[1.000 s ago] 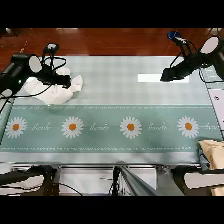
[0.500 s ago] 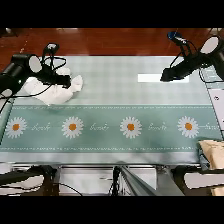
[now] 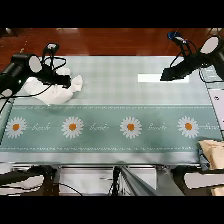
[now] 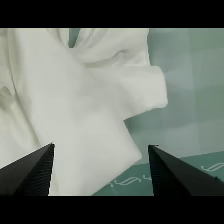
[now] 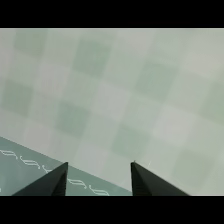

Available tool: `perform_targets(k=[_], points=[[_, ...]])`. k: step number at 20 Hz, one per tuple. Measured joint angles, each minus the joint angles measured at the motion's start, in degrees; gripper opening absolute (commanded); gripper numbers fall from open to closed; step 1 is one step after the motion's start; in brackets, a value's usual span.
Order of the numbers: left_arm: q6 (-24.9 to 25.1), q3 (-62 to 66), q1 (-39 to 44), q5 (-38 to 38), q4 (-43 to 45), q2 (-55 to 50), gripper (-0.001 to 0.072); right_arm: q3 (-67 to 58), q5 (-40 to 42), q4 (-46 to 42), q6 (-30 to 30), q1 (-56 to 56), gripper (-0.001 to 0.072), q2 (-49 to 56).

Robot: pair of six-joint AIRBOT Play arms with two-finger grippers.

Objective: Fold the shirts.

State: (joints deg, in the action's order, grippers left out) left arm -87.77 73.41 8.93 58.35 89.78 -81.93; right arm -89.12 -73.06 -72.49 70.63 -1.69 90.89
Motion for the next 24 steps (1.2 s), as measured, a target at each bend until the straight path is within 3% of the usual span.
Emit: perform_targets(k=[5, 11, 23, 24], points=[[0.02, 0.0, 0.0, -2.89, -0.26, -0.44, 0.072, 0.0, 5.35, 0.11, 0.0, 0.0, 0.045, 0.0], [-1.33, 0.26, -4.24, -7.37, 5.35, -1.49, 0.072, 0.0, 7.04, -0.28, 0.02, 0.0, 0.0449, 0.0], [-4.39, 0.31, -11.91, -6.75, 5.64, -8.31, 0.072, 0.0, 7.3, -1.6, 0.02, 0.0, 0.0449, 0.0], [-4.39, 0.33, -11.98, -5.51, 5.62, -9.27, 0.0614, 0.0, 7.28, -1.6, 0.02, 0.0, 0.0449, 0.0]])
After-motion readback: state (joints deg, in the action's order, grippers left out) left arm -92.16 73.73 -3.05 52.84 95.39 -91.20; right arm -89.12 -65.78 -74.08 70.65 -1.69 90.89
